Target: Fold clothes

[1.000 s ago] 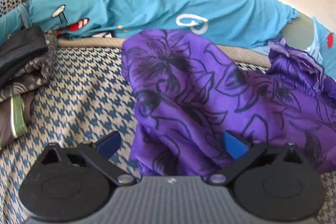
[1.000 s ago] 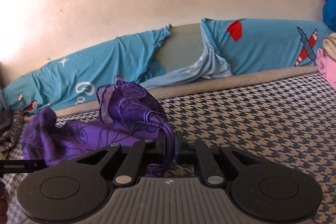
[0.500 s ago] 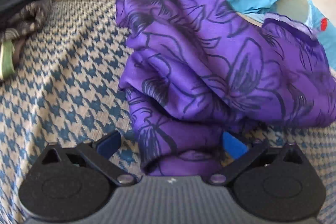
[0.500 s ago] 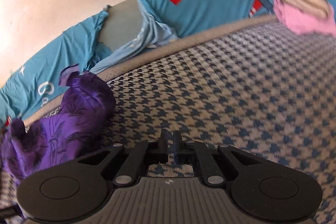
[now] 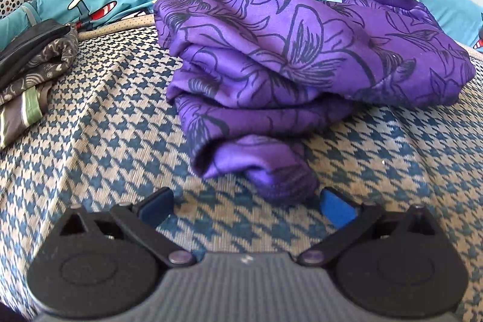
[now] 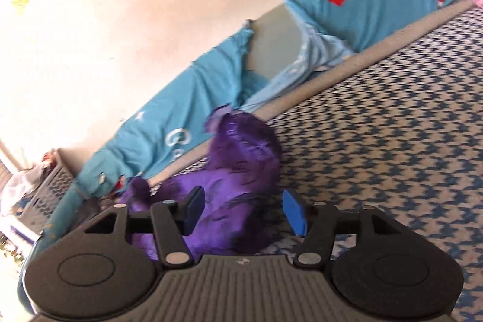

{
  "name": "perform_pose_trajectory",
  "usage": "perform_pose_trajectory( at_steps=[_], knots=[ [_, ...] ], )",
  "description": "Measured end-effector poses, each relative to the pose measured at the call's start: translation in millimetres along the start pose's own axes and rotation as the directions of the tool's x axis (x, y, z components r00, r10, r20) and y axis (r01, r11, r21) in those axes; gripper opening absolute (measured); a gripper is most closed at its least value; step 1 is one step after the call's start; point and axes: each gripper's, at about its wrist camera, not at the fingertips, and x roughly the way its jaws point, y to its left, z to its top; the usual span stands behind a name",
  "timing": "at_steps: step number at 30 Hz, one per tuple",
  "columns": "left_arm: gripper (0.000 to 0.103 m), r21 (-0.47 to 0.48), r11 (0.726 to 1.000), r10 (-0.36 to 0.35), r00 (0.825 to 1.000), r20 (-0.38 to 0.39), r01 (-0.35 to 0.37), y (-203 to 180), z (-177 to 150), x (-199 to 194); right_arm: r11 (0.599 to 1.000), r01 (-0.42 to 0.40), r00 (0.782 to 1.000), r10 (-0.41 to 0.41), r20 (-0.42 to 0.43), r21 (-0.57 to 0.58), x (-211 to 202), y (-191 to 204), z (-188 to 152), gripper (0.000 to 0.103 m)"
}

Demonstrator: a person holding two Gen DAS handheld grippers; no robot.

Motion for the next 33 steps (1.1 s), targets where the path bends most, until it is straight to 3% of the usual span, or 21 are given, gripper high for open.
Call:
perform_pose_trajectory(
  at_steps=[3,7,15,16,18,19,21,30,33],
  knots=[
    [0.103,0.006,1.000,0.003,1.000,0.010,-0.003,0,-2,-1,0.998,-0.033,0.999,0.032,-0.038,-0.047,10,8,-8,0.078],
    [0.103,0.010,1.000,0.007,1.000,0.021,-0.007,-3,-8,-3,0.997,-0.033,0.994,0.025,-0.104,-0.075,24,13,-23,0.078],
    [0.103,0.021,1.000,0.016,0.999,0.044,-0.017,-6,-11,-5,0.991,-0.032,0.993,0.017,-0.118,-0.126,41,24,-27,0.078],
    [0.103,0.022,1.000,0.015,0.999,0.045,-0.016,-6,-11,-5,0.991,-0.032,0.993,0.016,-0.120,-0.132,43,25,-28,0.075],
    [0.103,0.025,1.000,0.016,0.999,0.048,-0.017,-5,-11,-5,0.989,-0.032,0.992,0.014,-0.123,-0.145,48,28,-29,0.047],
    [0.103,0.025,1.000,0.016,0.999,0.050,-0.018,-5,-10,-5,0.988,-0.035,0.992,0.016,-0.124,-0.151,49,29,-29,0.041],
    [0.103,0.026,0.999,0.018,0.999,0.052,-0.019,-5,-11,-5,0.985,-0.063,0.992,0.045,-0.119,-0.160,48,34,-28,0.017],
    [0.103,0.037,0.999,0.038,0.999,0.024,-0.039,-9,-5,-9,0.966,-0.198,0.978,0.185,-0.092,-0.167,45,53,-18,0.010],
    [0.103,0.103,0.992,0.072,0.996,0.047,-0.076,-19,0,-17,0.958,-0.243,0.969,0.234,-0.077,-0.149,45,58,-11,0.008]
  ],
)
